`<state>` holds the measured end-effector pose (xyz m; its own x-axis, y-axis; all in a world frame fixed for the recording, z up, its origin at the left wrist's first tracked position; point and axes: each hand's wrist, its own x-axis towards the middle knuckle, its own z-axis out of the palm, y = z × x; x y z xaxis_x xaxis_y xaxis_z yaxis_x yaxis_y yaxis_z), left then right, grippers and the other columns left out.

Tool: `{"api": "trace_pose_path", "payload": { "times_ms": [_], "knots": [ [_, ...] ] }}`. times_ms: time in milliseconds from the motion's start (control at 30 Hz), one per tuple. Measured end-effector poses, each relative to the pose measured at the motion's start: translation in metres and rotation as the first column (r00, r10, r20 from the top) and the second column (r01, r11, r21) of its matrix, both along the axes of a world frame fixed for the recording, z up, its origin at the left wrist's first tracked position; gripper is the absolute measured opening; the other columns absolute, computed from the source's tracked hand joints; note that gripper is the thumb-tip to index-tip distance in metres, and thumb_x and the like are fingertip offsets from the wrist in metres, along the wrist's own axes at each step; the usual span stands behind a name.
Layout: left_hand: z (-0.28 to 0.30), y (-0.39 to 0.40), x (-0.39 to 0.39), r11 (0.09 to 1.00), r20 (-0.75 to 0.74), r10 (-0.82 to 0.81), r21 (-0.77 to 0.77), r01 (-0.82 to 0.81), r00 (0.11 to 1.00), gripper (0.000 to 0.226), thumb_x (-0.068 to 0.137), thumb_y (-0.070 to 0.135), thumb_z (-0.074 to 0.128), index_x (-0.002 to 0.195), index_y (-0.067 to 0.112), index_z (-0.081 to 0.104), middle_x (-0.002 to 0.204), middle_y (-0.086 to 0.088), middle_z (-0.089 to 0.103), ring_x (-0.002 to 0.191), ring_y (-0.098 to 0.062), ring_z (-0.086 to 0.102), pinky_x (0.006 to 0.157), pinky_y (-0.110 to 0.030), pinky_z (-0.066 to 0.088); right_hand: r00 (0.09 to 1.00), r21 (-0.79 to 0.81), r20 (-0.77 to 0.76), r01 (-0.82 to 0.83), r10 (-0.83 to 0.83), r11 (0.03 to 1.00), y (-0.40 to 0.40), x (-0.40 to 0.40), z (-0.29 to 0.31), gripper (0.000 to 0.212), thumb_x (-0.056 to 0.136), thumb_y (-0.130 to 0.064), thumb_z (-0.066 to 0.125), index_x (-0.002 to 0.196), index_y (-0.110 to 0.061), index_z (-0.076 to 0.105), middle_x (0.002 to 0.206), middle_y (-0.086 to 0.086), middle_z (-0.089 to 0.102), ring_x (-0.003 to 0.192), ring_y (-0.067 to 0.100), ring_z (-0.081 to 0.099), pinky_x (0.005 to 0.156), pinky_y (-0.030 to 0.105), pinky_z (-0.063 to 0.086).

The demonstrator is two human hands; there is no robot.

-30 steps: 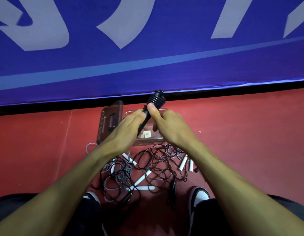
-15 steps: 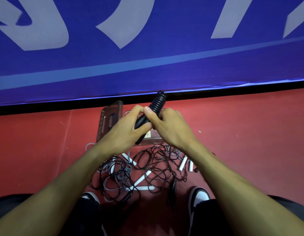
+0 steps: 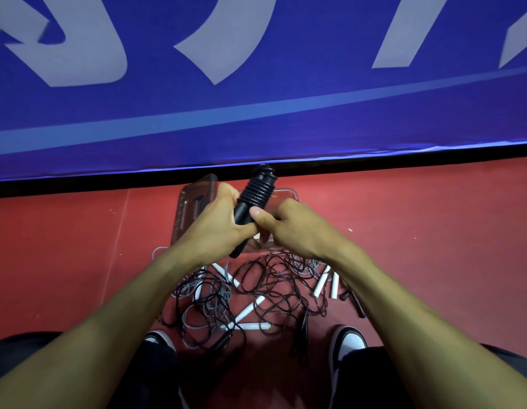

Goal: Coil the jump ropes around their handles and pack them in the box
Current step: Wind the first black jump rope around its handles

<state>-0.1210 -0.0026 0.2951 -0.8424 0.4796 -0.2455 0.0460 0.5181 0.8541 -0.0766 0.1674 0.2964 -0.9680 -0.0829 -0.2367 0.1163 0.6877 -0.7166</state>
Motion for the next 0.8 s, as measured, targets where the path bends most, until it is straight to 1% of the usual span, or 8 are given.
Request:
{"api": "trace_pose_path", "payload": {
  "times_ms": [100, 200, 300, 367, 500, 600, 700, 800],
  "knots": [
    [-0.001, 0.003, 0.000, 0.996, 0.025, 0.023, 0.081, -0.024, 0.999, 0.034, 0.091, 0.015, 0.070, 0.106, 0.020, 0.040, 0.080, -0.008, 0.072, 0.068, -0.023, 0.072, 0.062, -0.043, 0.059, 0.997, 0.004, -0.071, 0.007, -0.007, 1.000, -0.002, 0.001, 0.003, 0.061, 0.104, -0.050, 0.042, 0.056, -0.019, 0.063, 0.045, -0.004, 0.049, 0.044, 0.010, 0.044, 0.046, 0.020, 0.034],
    [0.001, 0.008, 0.001, 0.995, -0.023, -0.006, 0.097, 0.008, 1.000, 0.023, 0.095, 0.018, 0.065, 0.111, 0.020, 0.048, 0.081, 0.002, 0.059, 0.060, -0.004, 0.056, 0.058, -0.027, 0.045, 0.986, 0.039, -0.166, 0.027, -0.020, 0.999, -0.005, 0.000, 0.002, 0.065, 0.104, -0.052, 0.038, 0.058, -0.009, 0.053, 0.048, 0.001, 0.042, 0.044, 0.014, 0.037, 0.048, 0.028, 0.030],
    [-0.002, 0.007, 0.003, 0.997, 0.027, -0.044, 0.060, 0.042, 0.999, 0.028, 0.092, 0.016, 0.060, 0.116, 0.024, 0.047, 0.099, -0.003, 0.061, 0.085, -0.014, 0.062, 0.079, -0.045, 0.055, 0.984, 0.026, -0.175, 0.047, -0.042, 0.999, -0.010, 0.002, -0.002, 0.065, 0.095, -0.068, 0.036, 0.065, -0.012, 0.052, 0.056, 0.001, 0.053, 0.053, 0.018, 0.049, 0.054, 0.033, 0.037],
    [-0.004, 0.007, 0.004, 0.997, 0.011, -0.069, -0.016, 0.069, 0.998, 0.030, 0.093, 0.012, 0.055, 0.117, 0.027, 0.045, 0.108, 0.000, 0.062, 0.104, -0.021, 0.064, 0.094, -0.054, 0.052, 0.984, 0.038, -0.173, 0.051, -0.044, 0.998, -0.014, 0.004, -0.005, 0.065, 0.088, -0.077, 0.032, 0.073, -0.018, 0.054, 0.063, 0.000, 0.060, 0.062, 0.021, 0.058, 0.059, 0.037, 0.047],
    [0.000, 0.010, 0.005, 0.996, -0.034, -0.087, -0.037, 0.086, 0.996, 0.017, 0.093, 0.027, 0.056, 0.109, 0.031, 0.052, 0.103, 0.001, 0.065, 0.099, -0.023, 0.064, 0.092, -0.055, 0.051, 0.974, -0.012, -0.181, 0.133, -0.133, 0.991, -0.014, 0.004, -0.003, 0.065, 0.091, -0.073, 0.026, 0.068, -0.017, 0.051, 0.061, 0.002, 0.058, 0.065, 0.028, 0.058, 0.062, 0.040, 0.048],
    [0.005, 0.011, 0.008, 0.991, -0.031, -0.136, -0.021, 0.135, 0.990, 0.030, 0.087, 0.044, 0.050, 0.116, 0.035, 0.053, 0.104, -0.001, 0.068, 0.099, -0.032, 0.064, 0.089, -0.060, 0.051, 0.980, -0.059, -0.130, 0.143, -0.150, 0.988, -0.011, 0.004, -0.003, 0.079, 0.094, -0.072, 0.019, 0.071, -0.006, 0.057, 0.066, 0.014, 0.064, 0.065, 0.031, 0.060, 0.066, 0.046, 0.052],
    [0.002, 0.012, 0.008, 0.989, 0.003, -0.145, 0.033, 0.145, 0.989, 0.038, 0.090, 0.043, 0.048, 0.124, 0.031, 0.055, 0.111, 0.001, 0.068, 0.105, -0.024, 0.064, 0.099, -0.053, 0.049, 0.989, -0.084, -0.062, 0.130, -0.135, 0.988, -0.011, 0.006, 0.000, 0.078, 0.098, -0.069, 0.021, 0.064, -0.005, 0.049, 0.055, 0.008, 0.053, 0.054, 0.024, 0.050, 0.059, 0.038, 0.044],
    [0.000, 0.014, 0.008, 0.980, 0.130, -0.076, 0.193, 0.050, 0.989, 0.029, 0.092, 0.035, 0.048, 0.118, 0.033, 0.061, 0.112, 0.004, 0.070, 0.108, -0.014, 0.065, 0.111, -0.044, 0.044, 0.984, -0.105, -0.013, 0.173, -0.176, 0.979, -0.008, 0.002, 0.004, 0.085, 0.096, -0.072, 0.023, 0.072, 0.000, 0.063, 0.055, -0.001, 0.054, 0.054, 0.018, 0.052, 0.061, 0.034, 0.043]
  ]
}}
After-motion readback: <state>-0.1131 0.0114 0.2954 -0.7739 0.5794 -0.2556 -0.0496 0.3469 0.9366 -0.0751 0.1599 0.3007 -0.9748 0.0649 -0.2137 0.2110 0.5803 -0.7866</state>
